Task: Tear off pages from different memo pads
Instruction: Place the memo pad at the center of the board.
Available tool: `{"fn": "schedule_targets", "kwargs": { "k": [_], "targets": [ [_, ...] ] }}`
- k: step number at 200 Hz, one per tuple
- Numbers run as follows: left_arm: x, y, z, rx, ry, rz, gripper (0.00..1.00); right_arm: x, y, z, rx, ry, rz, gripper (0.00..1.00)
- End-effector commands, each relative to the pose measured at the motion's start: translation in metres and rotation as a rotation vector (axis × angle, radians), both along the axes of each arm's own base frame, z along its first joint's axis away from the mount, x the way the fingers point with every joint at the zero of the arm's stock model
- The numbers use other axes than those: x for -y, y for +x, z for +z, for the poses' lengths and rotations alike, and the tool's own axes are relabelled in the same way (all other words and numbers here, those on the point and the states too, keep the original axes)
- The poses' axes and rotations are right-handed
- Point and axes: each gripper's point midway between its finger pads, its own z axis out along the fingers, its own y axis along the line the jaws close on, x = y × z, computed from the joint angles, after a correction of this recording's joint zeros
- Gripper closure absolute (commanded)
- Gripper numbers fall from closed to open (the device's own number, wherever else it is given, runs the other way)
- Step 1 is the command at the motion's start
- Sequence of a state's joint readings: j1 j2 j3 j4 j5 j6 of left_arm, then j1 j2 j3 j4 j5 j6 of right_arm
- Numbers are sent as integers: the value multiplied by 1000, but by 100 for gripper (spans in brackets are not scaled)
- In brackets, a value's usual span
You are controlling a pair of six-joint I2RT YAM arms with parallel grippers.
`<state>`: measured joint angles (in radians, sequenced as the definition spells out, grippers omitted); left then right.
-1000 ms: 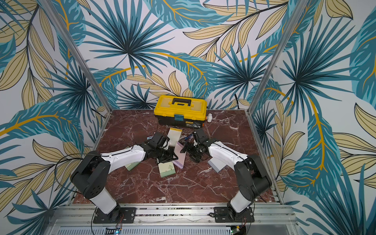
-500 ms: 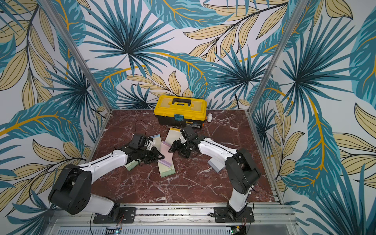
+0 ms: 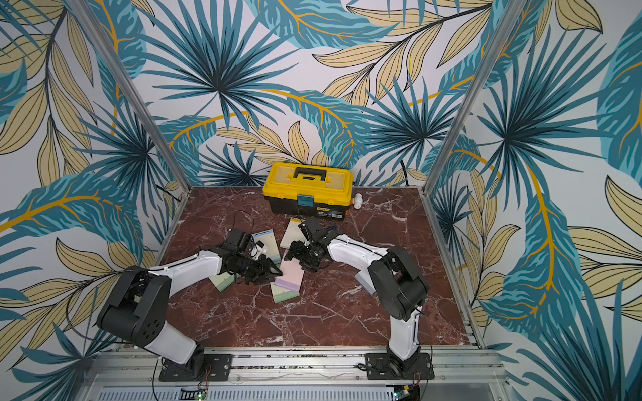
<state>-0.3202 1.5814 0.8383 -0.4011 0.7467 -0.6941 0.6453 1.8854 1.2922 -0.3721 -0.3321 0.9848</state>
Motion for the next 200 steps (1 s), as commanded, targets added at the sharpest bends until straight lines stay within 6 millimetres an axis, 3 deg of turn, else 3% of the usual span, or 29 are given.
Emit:
{"fn": "schedule_targets", "kwargs": {
  "k": [1,50,126,200],
  "targets": [
    [2,3,5,3,-21,-19,50,13,-4,-10,-38,-80,-49,21],
    [3,4,10,39,93,-70,49,50,-15,-5,-43,-226,-114,17],
    [5,8,15,95,314,-169,49,21,-8,-18,-58,-97,-86,18],
    [9,10,12,87,324,-180,49,18,-9,-37,-101,-90,-108,17]
  ]
}}
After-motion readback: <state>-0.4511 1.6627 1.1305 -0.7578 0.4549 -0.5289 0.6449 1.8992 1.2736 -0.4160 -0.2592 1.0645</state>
